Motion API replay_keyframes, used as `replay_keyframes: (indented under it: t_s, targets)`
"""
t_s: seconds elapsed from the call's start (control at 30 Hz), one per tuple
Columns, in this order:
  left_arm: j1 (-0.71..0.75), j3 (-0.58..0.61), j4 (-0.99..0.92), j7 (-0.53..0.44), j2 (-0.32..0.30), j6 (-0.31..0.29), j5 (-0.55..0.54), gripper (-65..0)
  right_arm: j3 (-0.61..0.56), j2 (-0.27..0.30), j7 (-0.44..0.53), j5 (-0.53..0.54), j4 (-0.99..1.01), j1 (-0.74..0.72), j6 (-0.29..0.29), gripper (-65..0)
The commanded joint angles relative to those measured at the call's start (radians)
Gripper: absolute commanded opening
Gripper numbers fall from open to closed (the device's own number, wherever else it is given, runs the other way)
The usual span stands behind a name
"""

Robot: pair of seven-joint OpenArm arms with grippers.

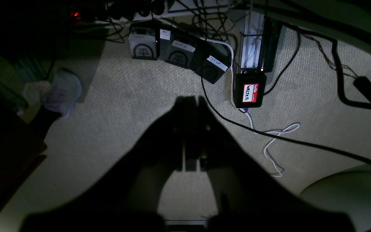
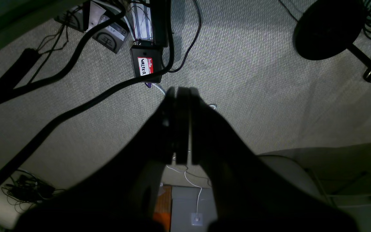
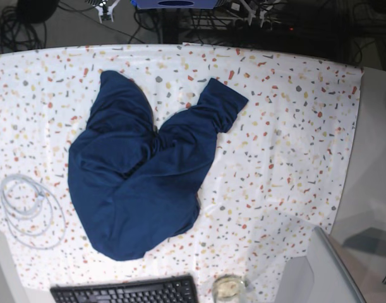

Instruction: Layout the t-shirt on the table in an organized manner, then fold the t-shirt properly

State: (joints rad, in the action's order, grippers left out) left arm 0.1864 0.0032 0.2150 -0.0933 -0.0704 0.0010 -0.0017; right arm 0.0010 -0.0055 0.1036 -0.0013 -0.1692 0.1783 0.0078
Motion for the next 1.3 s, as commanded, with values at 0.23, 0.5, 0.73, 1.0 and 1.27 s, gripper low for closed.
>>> replay_keyframes:
  t_s: [0.23, 0.5, 0.73, 1.0, 1.27]
  targets:
    - [0.008, 0.004, 0.002, -0.004, -0.002, 0.004, -0.004, -65.0, 0.003, 0.0, -0.003, 0.001, 0.001, 0.007, -0.009, -64.4]
    - [0.008, 0.007, 0.002, -0.003, -0.002, 0.004, 0.006, -65.0, 0.003, 0.0, -0.003, 0.002, 0.001, 0.011, -0.009, -64.4]
    - [0.048, 0.008, 0.007, 0.002, -0.021, 0.004, 0.009, -65.0, 0.004, -0.02, -0.163, 0.004, -0.131, 0.123, -0.009, -64.4]
    - [0.324, 0.005, 0.377, 0.007, -0.09, -0.094, -0.002, -65.0, 0.004, -0.017, -0.358, 0.004, -0.755, 0.481, -0.009, -64.4]
    - [0.608, -0.022, 0.855, 0.111, -0.164, -0.092, -0.044, -65.0, 0.006, -0.021, -0.423, 0.004, -1.13, 0.708, -0.01, -64.4]
